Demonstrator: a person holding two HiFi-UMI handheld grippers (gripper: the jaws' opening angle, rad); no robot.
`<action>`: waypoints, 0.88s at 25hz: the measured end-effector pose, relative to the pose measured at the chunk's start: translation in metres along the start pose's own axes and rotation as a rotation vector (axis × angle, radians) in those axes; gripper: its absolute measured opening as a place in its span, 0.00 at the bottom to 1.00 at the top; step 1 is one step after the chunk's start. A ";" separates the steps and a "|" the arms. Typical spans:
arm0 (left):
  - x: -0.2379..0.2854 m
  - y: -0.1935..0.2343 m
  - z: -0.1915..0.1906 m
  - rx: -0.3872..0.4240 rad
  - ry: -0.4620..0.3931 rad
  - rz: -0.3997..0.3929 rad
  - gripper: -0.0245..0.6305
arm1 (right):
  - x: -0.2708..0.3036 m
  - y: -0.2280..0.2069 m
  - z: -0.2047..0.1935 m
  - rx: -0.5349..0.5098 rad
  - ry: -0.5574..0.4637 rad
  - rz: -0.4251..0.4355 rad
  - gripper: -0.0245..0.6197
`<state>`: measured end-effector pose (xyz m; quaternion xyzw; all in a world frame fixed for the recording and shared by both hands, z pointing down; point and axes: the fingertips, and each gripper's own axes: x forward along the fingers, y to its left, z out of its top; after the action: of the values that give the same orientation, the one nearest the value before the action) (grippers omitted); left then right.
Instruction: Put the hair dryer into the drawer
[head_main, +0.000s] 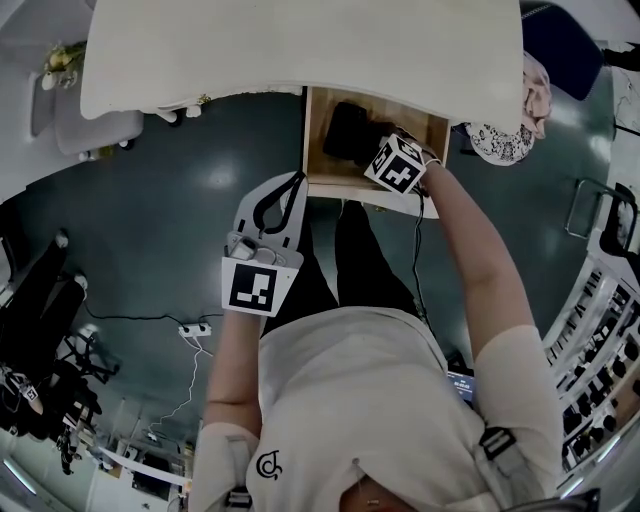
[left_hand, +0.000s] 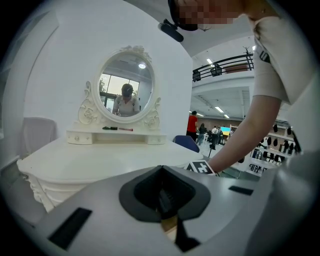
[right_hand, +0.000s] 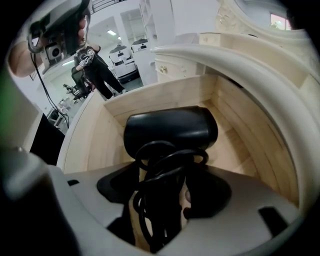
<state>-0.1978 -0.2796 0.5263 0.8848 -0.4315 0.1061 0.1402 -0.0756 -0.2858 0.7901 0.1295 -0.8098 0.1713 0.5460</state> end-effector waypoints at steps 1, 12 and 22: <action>0.000 0.000 0.001 0.004 -0.001 -0.001 0.06 | -0.002 -0.002 0.001 0.019 -0.002 -0.007 0.52; 0.003 -0.010 0.044 0.066 -0.029 -0.007 0.06 | -0.118 -0.003 0.062 0.167 -0.328 -0.143 0.24; 0.008 -0.009 0.114 0.212 -0.078 -0.022 0.06 | -0.277 0.000 0.120 0.216 -0.717 -0.352 0.05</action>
<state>-0.1785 -0.3191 0.4203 0.9029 -0.4131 0.1153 0.0300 -0.0739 -0.3300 0.4910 0.3739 -0.8916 0.1033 0.2336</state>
